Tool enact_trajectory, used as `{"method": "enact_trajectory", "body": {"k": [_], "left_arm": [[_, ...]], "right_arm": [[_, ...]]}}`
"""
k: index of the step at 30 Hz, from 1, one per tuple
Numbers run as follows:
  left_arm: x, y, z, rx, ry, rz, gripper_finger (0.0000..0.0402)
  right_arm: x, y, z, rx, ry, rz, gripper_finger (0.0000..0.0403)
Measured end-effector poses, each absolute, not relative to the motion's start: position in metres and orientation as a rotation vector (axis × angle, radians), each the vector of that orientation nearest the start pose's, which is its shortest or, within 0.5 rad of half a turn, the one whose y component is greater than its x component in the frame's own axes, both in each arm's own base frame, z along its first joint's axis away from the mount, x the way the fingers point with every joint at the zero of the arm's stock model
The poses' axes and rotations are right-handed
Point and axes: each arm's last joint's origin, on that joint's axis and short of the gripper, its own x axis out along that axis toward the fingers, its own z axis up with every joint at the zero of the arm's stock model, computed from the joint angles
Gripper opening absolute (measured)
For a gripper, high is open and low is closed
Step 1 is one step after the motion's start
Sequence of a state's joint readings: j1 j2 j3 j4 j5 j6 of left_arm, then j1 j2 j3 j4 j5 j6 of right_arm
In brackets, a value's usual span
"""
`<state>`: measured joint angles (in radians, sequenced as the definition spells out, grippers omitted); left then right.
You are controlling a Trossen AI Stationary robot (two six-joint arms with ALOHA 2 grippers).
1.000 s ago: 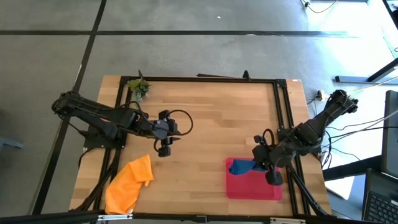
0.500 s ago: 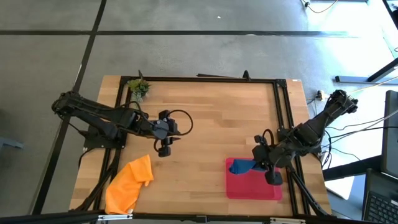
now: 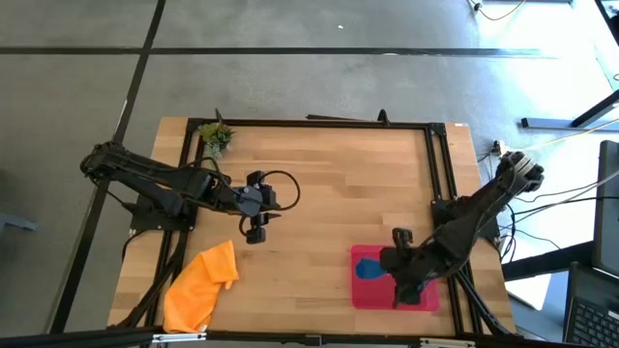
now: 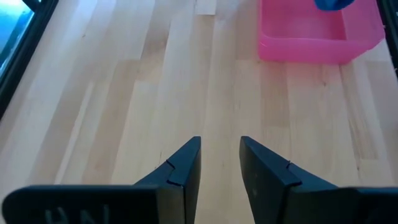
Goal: Roll microfiber towels into tight, uniform cylinder then place into a basket
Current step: Put the blue microfiber towel into the red bin
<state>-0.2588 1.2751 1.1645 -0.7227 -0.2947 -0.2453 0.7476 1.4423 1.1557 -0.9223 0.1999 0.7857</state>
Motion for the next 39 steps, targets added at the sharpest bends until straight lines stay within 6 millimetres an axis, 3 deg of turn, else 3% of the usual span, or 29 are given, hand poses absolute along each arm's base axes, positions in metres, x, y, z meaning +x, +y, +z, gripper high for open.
{"method": "enact_trajectory", "body": {"k": [12,29,37,39], "left_arm": [[0.251,-0.059,0.318,0.036,0.794,0.096,0.0102],[0.251,-0.067,0.32,0.005,0.76,0.064,0.0102],[0.251,-0.067,0.32,-0.004,0.76,0.068,0.0102],[0.251,-0.067,0.32,-0.004,0.76,0.068,0.0102]], "right_arm": [[0.208,0.197,0.223,0.088,1.326,-0.096,0.0027],[0.216,0.161,0.155,0.037,1.33,-0.157,0.0027],[0.215,0.156,0.14,0.079,1.294,-0.141,0.0028],[0.215,0.156,0.14,0.077,1.297,-0.142,0.0047]]}}
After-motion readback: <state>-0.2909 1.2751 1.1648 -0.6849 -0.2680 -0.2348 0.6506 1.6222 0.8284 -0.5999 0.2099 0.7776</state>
